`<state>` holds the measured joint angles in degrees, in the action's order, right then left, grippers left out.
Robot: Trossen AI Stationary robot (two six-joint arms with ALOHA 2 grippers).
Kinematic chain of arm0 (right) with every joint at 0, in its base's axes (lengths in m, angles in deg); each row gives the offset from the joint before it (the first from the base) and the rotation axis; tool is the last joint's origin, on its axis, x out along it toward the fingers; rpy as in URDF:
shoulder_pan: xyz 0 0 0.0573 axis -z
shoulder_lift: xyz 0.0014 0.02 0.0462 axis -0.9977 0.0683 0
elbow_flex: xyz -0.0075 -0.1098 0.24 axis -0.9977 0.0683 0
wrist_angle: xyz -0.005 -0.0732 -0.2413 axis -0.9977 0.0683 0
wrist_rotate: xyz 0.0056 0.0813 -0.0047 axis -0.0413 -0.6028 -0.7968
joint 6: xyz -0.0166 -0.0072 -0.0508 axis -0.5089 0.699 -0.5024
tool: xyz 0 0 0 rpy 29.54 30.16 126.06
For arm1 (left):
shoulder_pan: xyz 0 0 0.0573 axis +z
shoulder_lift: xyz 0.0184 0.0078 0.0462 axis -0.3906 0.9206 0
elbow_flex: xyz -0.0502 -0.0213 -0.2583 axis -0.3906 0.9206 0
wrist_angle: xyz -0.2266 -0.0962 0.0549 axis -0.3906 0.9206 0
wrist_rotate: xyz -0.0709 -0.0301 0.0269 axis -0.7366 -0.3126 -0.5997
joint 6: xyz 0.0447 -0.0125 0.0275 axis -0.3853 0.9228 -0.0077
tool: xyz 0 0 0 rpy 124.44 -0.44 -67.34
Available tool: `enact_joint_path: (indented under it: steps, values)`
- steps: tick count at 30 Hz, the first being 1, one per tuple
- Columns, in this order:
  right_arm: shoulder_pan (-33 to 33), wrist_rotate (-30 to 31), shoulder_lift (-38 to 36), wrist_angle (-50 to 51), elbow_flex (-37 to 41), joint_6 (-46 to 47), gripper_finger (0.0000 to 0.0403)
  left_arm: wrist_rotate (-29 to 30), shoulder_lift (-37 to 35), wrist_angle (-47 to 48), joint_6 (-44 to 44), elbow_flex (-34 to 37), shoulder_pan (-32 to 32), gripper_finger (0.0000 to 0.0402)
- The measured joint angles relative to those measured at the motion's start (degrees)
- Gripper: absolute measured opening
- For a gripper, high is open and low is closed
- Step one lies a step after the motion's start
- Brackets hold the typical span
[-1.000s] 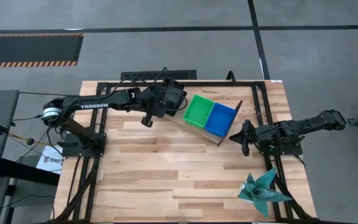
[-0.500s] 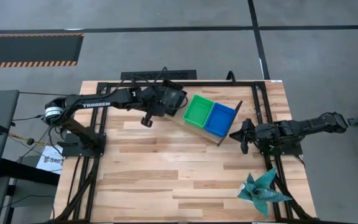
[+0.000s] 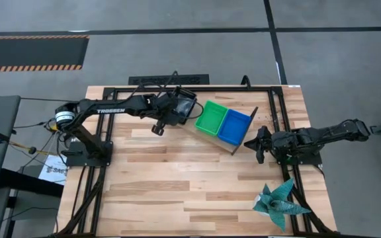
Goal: Stack baskets on shelf by color
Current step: Stack the black bin on the black bin on the shelf, then return to Home Position
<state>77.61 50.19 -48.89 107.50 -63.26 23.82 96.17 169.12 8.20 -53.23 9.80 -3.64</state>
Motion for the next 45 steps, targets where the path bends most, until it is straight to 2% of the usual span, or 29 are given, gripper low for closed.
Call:
enact_joint_path:
  steps: [12, 17, 23, 28, 36, 38, 41, 42, 45]
  values:
    - [0.00, 0.00, 0.00, 0.00, 0.00, -0.11, 0.0050, -2.84, 0.00, -0.03, -2.67, -1.47, 0.16, 0.0007]
    - [0.00, 0.00, 0.00, 0.00, 0.00, -0.11, 0.0050, -0.03, -0.02, 0.41, -1.00, -3.55, 0.42, 0.0048]
    - [0.00, 0.00, 0.01, 0.00, 0.00, -0.09, 0.0050, -0.90, -0.07, 4.16, -0.84, -5.49, 0.31, 0.0116]
    - [0.00, -0.02, 0.02, 0.00, 0.00, -0.09, 0.0050, -2.59, -0.07, 7.98, 2.89, -6.57, 0.23, 0.0140]
    - [0.00, -0.02, 0.00, 0.00, 0.00, -0.05, 0.0050, -4.14, -0.07, 12.93, 7.63, -11.63, -1.51, 0.0134]
    - [0.00, -0.02, 0.00, 0.00, 0.00, 0.10, 0.0050, -8.36, -0.13, 13.48, 11.42, -12.43, -2.05, 0.0129]
    - [0.00, -0.02, 0.00, 0.00, 0.00, 0.07, 0.0050, -18.92, -0.11, 14.03, 15.91, -10.82, -2.91, 0.0107]
    - [0.00, -0.03, 0.02, 0.00, 0.00, 0.04, 0.0050, -20.81, -0.08, 14.15, 16.36, -9.87, -3.27, 0.0095]
    - [0.00, -0.02, 0.02, 0.00, 0.00, -0.18, 0.0050, -19.49, 0.05, 13.05, 15.23, -6.12, -4.22, 0.0053]
